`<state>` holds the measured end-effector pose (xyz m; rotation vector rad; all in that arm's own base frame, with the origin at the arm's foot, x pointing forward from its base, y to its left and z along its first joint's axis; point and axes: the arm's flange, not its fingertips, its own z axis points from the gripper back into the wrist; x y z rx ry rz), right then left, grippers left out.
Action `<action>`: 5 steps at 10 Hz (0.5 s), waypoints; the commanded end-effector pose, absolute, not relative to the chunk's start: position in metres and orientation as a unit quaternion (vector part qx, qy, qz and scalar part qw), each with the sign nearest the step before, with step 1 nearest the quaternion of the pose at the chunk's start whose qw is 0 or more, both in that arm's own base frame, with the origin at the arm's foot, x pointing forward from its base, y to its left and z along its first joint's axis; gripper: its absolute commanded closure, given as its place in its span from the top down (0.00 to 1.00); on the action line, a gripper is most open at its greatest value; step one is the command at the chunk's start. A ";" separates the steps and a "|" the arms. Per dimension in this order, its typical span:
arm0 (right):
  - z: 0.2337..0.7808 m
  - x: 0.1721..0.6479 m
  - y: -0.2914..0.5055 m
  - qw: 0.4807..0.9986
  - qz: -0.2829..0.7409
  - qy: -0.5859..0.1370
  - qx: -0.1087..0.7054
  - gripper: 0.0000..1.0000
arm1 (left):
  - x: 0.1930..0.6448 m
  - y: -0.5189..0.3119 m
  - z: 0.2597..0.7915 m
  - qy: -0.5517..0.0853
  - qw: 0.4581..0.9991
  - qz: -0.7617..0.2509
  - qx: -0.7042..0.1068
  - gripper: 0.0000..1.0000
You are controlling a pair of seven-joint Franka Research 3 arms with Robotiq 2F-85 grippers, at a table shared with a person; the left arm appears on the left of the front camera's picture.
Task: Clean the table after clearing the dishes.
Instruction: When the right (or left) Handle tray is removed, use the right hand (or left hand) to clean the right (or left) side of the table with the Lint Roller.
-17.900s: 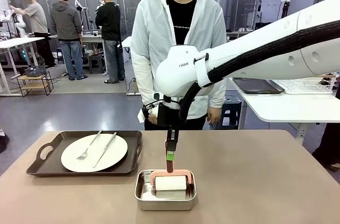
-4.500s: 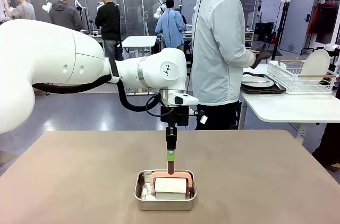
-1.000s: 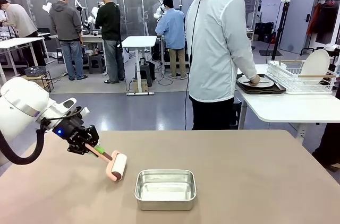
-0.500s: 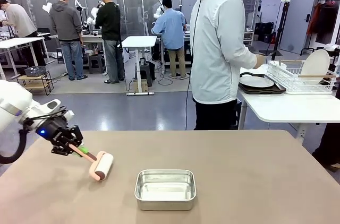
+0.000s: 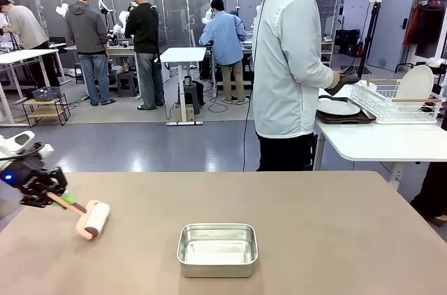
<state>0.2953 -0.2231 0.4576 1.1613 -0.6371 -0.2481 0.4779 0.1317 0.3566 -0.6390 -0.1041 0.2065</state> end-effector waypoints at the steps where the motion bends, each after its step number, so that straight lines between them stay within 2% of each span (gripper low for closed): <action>1: 0.459 0.295 -0.222 0.780 -0.108 -0.299 0.539 1.00 | 0.459 0.143 0.335 -0.056 0.970 0.149 -0.185 0.20; 3: 0.459 0.295 -0.222 0.780 -0.108 -0.299 0.539 1.00 | 0.458 0.139 0.349 -0.060 0.981 0.148 -0.113 0.20; 5: 0.459 0.295 -0.222 0.780 -0.108 -0.299 0.539 1.00 | 0.458 0.132 0.370 -0.069 0.984 0.139 -0.092 0.20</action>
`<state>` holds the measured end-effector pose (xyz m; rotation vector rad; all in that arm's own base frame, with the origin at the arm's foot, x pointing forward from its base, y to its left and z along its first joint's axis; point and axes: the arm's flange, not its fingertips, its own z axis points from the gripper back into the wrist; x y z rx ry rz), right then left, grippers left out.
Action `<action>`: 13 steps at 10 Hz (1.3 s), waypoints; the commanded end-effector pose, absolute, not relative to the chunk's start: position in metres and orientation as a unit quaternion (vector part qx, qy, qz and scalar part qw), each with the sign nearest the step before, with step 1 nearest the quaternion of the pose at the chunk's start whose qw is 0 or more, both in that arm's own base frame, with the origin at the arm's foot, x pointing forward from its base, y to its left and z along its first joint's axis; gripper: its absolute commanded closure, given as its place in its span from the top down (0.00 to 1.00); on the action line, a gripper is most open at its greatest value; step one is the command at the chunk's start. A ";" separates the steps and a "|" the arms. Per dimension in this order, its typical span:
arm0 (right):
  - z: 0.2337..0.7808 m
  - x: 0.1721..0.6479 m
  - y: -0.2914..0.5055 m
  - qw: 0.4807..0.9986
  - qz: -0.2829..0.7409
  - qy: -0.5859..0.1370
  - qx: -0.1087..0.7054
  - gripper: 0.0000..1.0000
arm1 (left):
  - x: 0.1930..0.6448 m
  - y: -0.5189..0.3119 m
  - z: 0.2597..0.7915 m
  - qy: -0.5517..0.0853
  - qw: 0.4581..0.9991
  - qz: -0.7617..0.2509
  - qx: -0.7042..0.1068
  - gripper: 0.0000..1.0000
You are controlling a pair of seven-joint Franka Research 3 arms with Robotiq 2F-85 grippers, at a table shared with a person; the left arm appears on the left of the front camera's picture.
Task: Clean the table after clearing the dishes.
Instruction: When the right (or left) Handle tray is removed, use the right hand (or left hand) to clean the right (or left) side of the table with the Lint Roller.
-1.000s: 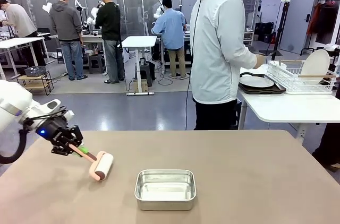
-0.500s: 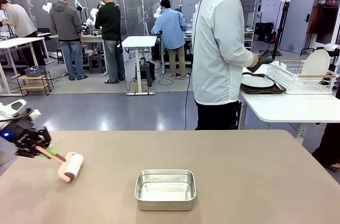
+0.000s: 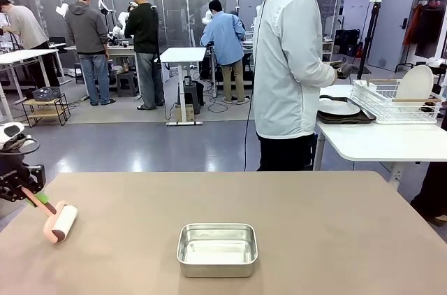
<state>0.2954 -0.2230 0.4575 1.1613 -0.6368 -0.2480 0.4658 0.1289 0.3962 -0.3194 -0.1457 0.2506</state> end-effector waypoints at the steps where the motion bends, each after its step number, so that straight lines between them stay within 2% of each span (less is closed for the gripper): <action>1: 0.459 0.295 -0.222 0.780 -0.108 -0.299 0.539 1.00 | 0.455 0.125 0.391 -0.081 0.984 0.127 -0.093 0.20; 3: 0.459 0.295 -0.222 0.780 -0.108 -0.299 0.539 1.00 | 0.455 0.111 0.421 -0.097 0.985 0.102 -0.095 0.20; 7: 0.459 0.295 -0.222 0.780 -0.108 -0.299 0.539 1.00 | 0.444 0.078 0.488 -0.142 0.986 0.077 -0.051 0.20; 9: 0.459 0.295 -0.222 0.780 -0.108 -0.299 0.539 1.00 | 0.445 0.067 0.502 -0.147 0.985 0.067 -0.053 0.20; 13: 0.459 0.295 -0.222 0.780 -0.108 -0.299 0.539 1.00 | 0.450 0.079 0.490 -0.144 0.985 0.067 -0.061 0.20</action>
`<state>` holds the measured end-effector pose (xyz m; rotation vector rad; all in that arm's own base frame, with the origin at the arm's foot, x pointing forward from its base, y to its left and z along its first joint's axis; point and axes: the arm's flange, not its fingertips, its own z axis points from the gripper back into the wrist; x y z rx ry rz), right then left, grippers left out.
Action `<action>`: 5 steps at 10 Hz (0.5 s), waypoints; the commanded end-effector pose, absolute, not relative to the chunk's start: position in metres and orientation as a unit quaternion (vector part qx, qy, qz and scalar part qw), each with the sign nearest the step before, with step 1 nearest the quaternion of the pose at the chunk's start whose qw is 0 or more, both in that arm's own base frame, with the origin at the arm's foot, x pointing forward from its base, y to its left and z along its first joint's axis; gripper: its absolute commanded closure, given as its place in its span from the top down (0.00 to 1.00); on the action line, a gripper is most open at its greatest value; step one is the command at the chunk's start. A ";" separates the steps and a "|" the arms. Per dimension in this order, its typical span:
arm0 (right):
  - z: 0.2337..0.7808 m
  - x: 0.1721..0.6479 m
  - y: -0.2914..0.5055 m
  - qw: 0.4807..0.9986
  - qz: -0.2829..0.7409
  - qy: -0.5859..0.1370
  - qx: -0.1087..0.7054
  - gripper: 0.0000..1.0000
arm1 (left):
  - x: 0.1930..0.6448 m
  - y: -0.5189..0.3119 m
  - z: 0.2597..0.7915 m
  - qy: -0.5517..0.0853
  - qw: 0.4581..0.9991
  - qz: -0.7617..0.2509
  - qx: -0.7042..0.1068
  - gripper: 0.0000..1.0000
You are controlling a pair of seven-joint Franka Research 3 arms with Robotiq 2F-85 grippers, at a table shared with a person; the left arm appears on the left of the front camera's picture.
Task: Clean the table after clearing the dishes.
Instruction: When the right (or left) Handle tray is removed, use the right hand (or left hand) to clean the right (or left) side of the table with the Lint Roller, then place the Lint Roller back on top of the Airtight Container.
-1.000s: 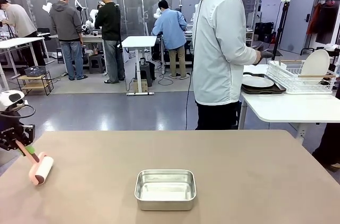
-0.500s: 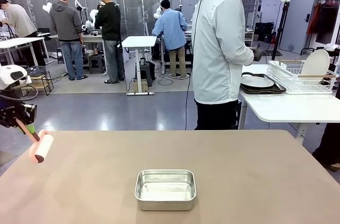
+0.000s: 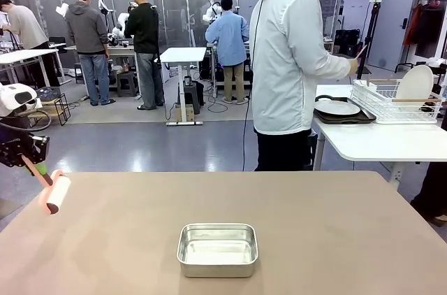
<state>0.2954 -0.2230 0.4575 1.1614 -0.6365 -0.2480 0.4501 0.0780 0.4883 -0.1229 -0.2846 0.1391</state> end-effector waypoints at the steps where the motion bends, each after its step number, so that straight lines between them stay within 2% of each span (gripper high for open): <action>1: 0.459 0.295 -0.222 0.780 -0.108 -0.299 0.539 1.00 | 0.450 0.079 0.490 -0.144 0.985 0.067 -0.061 0.20; 5: 0.459 0.295 -0.222 0.780 -0.108 -0.299 0.539 1.00 | 0.450 0.079 0.490 -0.144 0.985 0.067 -0.061 0.20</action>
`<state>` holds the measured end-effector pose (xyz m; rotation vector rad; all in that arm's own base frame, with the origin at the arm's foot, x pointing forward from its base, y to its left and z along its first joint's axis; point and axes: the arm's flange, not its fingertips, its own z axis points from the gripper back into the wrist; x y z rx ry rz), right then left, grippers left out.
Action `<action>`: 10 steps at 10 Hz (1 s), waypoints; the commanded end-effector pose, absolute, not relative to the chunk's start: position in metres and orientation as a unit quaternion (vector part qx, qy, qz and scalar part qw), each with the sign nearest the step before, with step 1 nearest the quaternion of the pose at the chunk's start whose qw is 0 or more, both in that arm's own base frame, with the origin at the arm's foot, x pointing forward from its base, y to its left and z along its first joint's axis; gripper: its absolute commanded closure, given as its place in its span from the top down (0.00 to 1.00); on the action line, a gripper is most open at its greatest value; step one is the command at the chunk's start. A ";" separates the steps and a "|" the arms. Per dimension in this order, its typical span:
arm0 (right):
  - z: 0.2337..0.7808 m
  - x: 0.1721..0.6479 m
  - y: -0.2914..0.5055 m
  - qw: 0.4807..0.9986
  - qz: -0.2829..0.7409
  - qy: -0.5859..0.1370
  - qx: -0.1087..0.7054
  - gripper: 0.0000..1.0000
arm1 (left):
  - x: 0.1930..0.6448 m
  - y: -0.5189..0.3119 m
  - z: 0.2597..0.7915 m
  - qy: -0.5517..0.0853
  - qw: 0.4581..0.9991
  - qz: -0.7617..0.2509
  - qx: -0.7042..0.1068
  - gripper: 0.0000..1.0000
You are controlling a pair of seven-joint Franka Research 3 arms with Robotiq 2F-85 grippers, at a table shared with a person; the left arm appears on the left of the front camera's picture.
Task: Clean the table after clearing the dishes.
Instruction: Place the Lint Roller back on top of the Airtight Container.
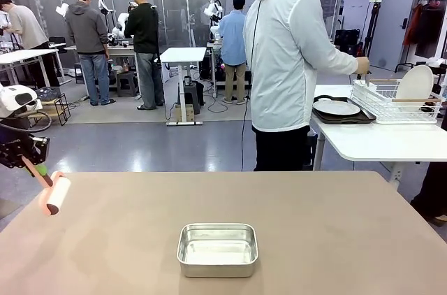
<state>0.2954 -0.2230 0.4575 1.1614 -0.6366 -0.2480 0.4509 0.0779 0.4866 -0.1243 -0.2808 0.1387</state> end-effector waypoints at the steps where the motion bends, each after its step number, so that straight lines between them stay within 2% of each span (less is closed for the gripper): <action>1: 0.459 0.295 -0.222 0.780 -0.108 -0.299 0.539 1.00 | 0.450 0.079 0.490 -0.144 0.985 0.067 -0.061 0.20; 4: 0.459 0.295 -0.222 0.780 -0.108 -0.299 0.539 1.00 | 0.451 0.078 0.487 -0.140 0.986 0.069 -0.062 0.20; 7: 0.459 0.295 -0.222 0.780 -0.108 -0.299 0.539 1.00 | 0.448 -0.022 0.548 -0.171 0.973 -0.152 0.011 0.20; 10: 0.459 0.295 -0.222 0.780 -0.108 -0.299 0.539 1.00 | 0.441 -0.162 0.558 -0.142 0.909 -0.387 0.057 0.20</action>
